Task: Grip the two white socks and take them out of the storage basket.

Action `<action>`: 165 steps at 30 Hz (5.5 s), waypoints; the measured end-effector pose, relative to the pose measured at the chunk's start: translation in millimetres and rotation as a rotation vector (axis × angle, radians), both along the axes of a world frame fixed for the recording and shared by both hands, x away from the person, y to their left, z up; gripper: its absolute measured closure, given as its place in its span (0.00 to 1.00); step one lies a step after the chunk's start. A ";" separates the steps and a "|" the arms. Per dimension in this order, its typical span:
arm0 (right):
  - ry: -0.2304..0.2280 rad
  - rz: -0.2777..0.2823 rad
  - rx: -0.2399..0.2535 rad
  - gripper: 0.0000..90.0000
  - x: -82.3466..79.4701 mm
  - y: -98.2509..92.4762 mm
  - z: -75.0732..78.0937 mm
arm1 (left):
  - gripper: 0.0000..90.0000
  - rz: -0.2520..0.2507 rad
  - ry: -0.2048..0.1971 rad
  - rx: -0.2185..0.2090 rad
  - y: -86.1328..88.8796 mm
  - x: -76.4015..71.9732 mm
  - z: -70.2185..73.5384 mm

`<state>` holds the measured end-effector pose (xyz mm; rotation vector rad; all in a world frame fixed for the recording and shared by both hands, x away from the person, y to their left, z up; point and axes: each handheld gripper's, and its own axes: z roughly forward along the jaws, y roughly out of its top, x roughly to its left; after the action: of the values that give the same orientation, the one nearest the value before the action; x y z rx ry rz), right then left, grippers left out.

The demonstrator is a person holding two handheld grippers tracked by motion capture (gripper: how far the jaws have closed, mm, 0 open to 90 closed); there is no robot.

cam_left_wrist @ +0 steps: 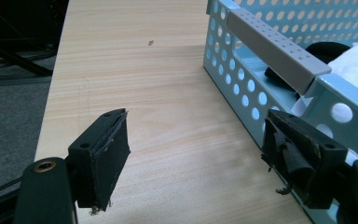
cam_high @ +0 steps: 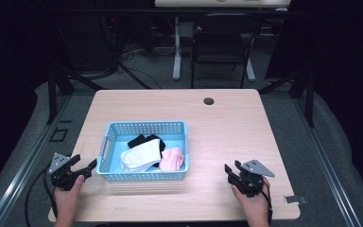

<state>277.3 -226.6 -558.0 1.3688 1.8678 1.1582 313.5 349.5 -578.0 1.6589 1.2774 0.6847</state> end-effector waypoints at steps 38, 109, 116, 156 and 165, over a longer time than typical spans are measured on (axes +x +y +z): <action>0.036 0.080 0.037 0.55 4.4 15.8 28.1 | 0.25 0.000 -0.009 -0.013 1.9 -2.4 1.3; 0.319 0.319 -0.021 0.65 117.3 193.2 83.2 | 0.25 -0.001 -0.014 -0.024 3.4 -2.2 1.5; 0.395 0.313 -0.033 0.66 128.6 207.2 69.1 | 0.25 -0.003 -0.013 -0.022 3.4 -2.0 1.4; 0.588 0.319 0.034 0.95 141.8 231.3 48.0 | 0.25 -0.005 -0.016 -0.029 2.8 -1.6 1.1; 0.456 0.376 0.036 0.98 124.3 237.3 63.8 | 0.25 -0.005 -0.017 -0.028 2.8 -1.6 1.1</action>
<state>401.6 10.8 -494.2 1.4290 2.5238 1.1203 311.9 352.2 -576.9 1.6294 1.2653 0.6736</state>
